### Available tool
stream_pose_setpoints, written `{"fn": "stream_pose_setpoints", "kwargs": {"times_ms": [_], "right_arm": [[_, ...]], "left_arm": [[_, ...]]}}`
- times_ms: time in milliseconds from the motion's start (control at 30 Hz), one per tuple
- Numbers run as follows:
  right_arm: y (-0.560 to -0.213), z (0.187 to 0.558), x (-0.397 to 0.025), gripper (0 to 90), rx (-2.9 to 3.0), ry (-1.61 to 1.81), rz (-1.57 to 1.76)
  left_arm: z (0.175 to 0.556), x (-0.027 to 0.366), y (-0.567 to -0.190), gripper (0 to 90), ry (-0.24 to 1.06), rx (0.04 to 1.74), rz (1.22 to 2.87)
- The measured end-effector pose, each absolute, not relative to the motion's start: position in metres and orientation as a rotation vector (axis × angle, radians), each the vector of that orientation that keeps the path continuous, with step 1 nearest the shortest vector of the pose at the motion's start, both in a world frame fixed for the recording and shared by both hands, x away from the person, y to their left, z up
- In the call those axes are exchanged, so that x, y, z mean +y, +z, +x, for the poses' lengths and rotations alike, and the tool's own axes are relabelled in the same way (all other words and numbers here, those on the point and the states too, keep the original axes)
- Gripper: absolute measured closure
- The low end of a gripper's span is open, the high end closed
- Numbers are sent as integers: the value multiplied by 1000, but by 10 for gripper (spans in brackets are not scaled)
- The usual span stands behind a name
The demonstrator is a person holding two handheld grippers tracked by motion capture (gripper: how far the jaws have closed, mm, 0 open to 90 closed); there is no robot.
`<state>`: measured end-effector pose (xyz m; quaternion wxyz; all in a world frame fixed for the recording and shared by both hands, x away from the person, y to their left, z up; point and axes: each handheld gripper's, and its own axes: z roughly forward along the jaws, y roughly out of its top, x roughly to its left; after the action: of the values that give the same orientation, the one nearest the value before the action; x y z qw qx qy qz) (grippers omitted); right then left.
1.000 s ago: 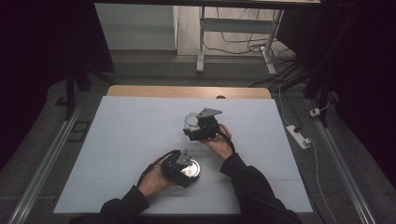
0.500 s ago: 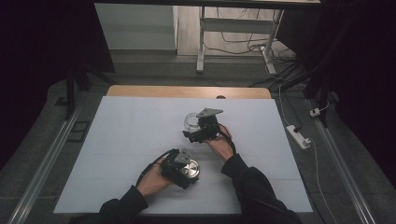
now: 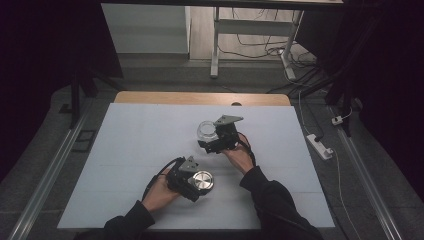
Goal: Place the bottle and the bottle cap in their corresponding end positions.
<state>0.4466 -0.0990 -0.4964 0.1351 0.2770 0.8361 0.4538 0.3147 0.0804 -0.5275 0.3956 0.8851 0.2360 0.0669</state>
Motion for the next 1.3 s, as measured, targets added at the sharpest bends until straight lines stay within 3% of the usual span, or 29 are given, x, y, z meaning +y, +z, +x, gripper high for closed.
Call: {"fn": "stream_pose_setpoints", "kwargs": {"times_ms": [567, 1300], "right_arm": [[-486, 428, -107, 0, 2397, 1326, 784], [-474, 394, -120, 0, 2433, 1387, 831]], "left_arm": [[310, 115, -512, 0, 41, 645, 2134], [290, 141, -507, 0, 148, 714, 2156]]}}
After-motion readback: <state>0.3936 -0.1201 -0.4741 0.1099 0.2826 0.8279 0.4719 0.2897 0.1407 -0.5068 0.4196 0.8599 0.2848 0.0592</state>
